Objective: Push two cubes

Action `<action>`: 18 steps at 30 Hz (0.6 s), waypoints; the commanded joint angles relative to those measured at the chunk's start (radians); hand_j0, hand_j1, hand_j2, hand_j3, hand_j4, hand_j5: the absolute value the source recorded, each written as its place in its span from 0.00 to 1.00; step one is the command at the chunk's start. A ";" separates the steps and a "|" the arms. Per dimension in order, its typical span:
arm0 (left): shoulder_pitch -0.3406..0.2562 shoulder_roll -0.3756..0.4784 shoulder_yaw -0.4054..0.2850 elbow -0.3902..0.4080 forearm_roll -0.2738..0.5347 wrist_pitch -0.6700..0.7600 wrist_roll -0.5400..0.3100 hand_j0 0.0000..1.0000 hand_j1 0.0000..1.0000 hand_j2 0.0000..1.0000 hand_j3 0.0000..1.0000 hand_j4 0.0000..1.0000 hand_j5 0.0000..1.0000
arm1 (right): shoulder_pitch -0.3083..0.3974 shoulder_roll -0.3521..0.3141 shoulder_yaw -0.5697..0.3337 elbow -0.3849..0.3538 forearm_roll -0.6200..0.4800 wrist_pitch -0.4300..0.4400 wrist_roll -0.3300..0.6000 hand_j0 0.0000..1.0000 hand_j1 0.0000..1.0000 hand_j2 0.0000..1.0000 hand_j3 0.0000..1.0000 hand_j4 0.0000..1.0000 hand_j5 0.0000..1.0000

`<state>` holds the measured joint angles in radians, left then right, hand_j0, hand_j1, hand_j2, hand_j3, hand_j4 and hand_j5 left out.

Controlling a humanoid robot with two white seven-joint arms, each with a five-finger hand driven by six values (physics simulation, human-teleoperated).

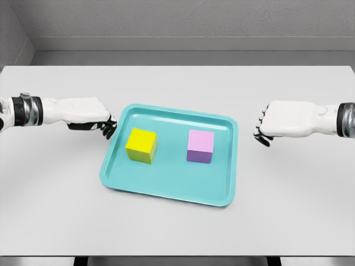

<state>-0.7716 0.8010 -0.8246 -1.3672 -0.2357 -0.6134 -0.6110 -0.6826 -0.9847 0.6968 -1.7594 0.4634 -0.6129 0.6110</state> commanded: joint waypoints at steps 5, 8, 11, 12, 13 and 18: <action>0.003 -0.028 -0.001 0.003 0.003 0.003 0.000 0.14 0.14 0.14 0.14 0.14 0.14 | -0.051 0.092 0.156 0.003 0.070 0.002 0.000 0.09 0.09 0.09 0.09 0.09 0.09; 0.020 -0.057 -0.001 0.011 -0.007 0.003 0.000 0.14 0.14 0.14 0.14 0.14 0.14 | -0.064 0.103 0.193 0.003 0.086 0.002 0.000 0.09 0.09 0.09 0.09 0.09 0.09; 0.020 -0.092 -0.001 0.034 -0.027 0.003 0.000 0.14 0.14 0.14 0.14 0.14 0.14 | -0.064 0.104 0.196 0.003 0.087 0.002 0.000 0.09 0.09 0.09 0.09 0.09 0.09; 0.020 -0.094 -0.001 0.034 -0.028 0.003 0.000 0.14 0.14 0.14 0.14 0.14 0.14 | -0.068 0.104 0.208 0.003 0.089 0.002 0.000 0.09 0.09 0.09 0.09 0.09 0.09; 0.020 -0.094 -0.001 0.034 -0.028 0.003 0.000 0.14 0.14 0.14 0.14 0.14 0.14 | -0.074 0.104 0.217 0.003 0.101 0.002 0.000 0.09 0.09 0.09 0.09 0.09 0.09; 0.022 -0.115 -0.001 0.048 -0.034 0.003 0.000 0.14 0.14 0.14 0.14 0.14 0.14 | -0.100 0.133 0.217 0.063 0.109 0.002 0.000 0.09 0.09 0.09 0.09 0.09 0.09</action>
<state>-0.7501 0.6934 -0.8259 -1.3251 -0.2709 -0.6116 -0.6107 -0.7839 -0.8620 0.9113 -1.7214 0.5717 -0.6130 0.6110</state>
